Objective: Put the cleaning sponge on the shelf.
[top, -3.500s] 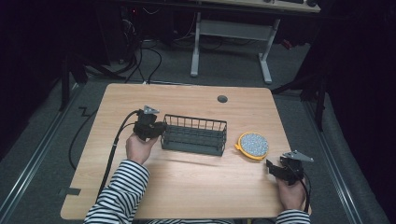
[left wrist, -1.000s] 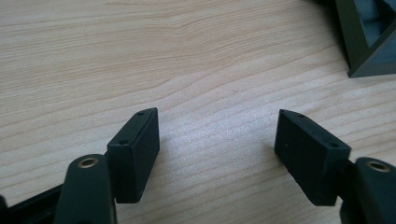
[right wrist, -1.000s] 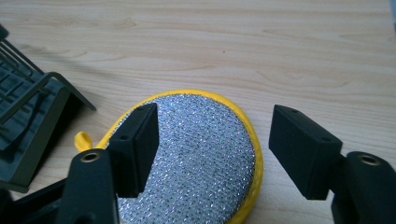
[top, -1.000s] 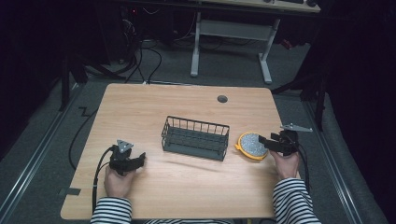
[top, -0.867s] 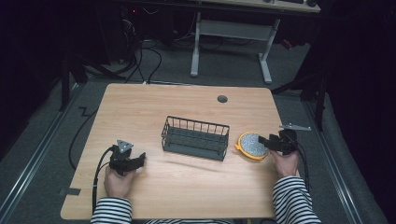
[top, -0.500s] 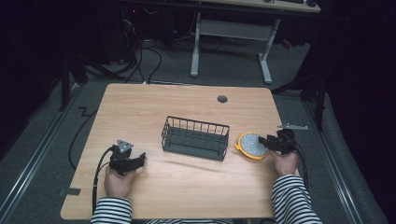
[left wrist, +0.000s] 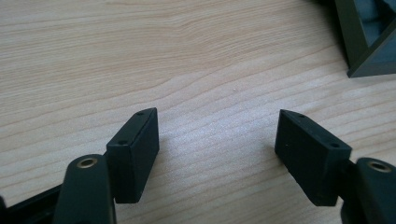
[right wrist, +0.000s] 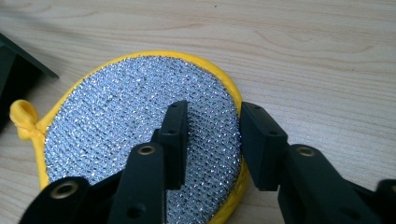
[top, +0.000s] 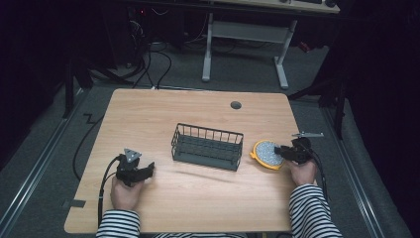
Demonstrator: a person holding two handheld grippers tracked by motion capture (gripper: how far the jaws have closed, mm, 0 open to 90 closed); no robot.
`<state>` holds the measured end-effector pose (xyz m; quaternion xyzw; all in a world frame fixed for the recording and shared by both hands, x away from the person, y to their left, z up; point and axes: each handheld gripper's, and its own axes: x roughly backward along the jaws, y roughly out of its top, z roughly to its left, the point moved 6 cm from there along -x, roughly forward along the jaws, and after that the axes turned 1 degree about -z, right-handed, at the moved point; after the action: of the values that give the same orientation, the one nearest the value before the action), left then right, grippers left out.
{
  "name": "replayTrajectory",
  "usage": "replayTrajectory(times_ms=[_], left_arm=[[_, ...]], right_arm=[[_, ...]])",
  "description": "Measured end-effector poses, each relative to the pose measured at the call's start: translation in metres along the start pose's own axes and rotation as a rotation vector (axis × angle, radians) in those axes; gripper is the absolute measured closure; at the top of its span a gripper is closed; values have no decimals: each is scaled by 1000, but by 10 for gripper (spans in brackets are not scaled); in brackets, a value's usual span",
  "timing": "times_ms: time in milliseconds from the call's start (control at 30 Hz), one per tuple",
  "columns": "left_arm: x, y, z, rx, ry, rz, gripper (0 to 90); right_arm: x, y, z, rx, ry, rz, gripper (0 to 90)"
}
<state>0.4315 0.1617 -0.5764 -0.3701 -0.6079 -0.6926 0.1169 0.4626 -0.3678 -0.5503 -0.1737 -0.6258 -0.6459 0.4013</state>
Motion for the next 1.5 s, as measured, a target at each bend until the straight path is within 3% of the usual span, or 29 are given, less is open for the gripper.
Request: replayTrajectory(times_ms=[233,400,833,1300,1500], left_arm=[[0,0,0,0,0,0,309],[0,0,0,-1,-1,0,308],[0,0,0,-3,-2,0,308],[0,0,-1,-4,-3,0,308],[0,0,-1,-4,-4,0,308]], right_arm=[[0,1,3,66,-28,13,810],[1,3,5,109,-49,11,855],[9,8,7,77,4,-48,875],[47,20,8,99,0,-133,875],[67,32,14,145,-6,-173,875]])
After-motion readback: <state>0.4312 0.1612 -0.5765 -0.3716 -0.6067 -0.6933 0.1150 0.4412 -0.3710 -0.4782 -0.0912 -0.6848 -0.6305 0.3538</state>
